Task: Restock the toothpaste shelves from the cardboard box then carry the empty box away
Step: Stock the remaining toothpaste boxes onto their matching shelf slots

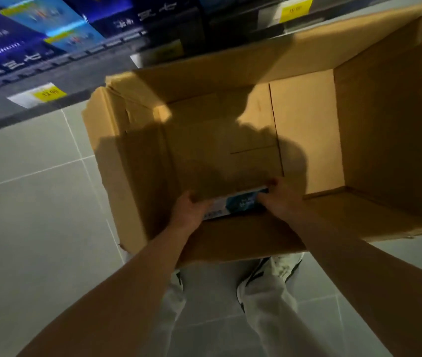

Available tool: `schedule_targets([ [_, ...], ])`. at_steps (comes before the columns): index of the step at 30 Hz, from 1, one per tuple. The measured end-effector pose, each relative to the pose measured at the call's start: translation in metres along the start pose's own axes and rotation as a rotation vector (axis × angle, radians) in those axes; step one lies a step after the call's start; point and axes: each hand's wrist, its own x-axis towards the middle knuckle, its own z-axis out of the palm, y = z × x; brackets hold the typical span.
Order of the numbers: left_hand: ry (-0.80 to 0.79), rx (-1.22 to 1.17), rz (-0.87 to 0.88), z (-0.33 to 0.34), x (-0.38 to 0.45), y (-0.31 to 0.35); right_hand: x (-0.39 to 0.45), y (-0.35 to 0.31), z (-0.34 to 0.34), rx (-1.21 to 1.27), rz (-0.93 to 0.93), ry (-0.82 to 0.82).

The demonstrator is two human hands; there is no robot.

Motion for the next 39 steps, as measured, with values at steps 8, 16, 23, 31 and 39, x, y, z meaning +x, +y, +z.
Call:
schedule_targets([
  [8, -0.035, -0.059, -0.038, 0.012, 0.017, -0.013, 0.01, 0.002, 0.009, 0.01, 0.087, -0.065],
  [16, 0.096, -0.294, 0.079, -0.022, -0.051, 0.012, -0.07, -0.021, -0.02, 0.198, -0.017, 0.286],
  [23, 0.14, -0.37, 0.258, -0.077, -0.181, 0.071, -0.205, -0.071, -0.07, 0.495, -0.114, 0.406],
  [31, 0.13, -0.402, 0.318, -0.154, -0.383, 0.108, -0.402, -0.13, -0.122, 0.675, -0.214, 0.421],
  [39, 0.205, -0.184, 0.53, -0.241, -0.543, 0.114, -0.563, -0.197, -0.138, 0.638, -0.395, 0.43],
])
